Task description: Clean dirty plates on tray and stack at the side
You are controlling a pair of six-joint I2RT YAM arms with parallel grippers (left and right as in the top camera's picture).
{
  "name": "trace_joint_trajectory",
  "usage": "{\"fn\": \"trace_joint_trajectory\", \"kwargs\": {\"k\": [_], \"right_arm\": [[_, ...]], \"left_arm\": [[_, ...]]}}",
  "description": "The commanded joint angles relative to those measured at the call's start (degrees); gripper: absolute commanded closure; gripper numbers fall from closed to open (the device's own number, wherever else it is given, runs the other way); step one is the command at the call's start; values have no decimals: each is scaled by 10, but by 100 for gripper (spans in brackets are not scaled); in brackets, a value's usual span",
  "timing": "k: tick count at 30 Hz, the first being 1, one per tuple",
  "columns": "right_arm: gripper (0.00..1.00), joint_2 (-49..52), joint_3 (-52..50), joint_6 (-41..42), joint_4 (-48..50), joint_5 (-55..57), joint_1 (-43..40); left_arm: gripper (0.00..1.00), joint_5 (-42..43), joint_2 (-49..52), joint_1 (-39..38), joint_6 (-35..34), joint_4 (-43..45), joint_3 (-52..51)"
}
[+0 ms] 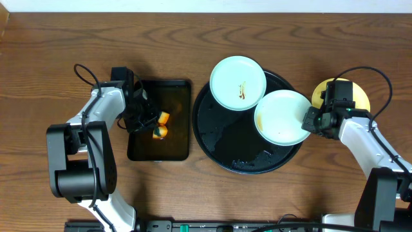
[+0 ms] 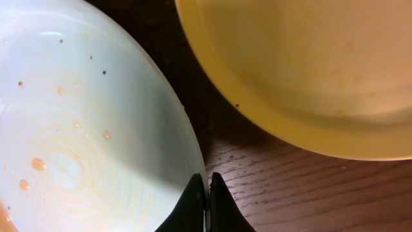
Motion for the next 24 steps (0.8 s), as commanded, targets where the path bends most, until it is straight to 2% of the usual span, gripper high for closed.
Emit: {"fn": "trace_joint_trajectory", "kwargs": {"k": [1,13,24], "right_arm": [[99,-10,0,-1,0,2,-3],[99,-161,6,-98,2,25,-2],[99,-245,7,-203,25,83,7]], "left_arm": [[93,-7,12,1,10,-6,-4],[93,-7,12,1,10,-5,-4],[93,-8,12,1,10,-5,-4]]}}
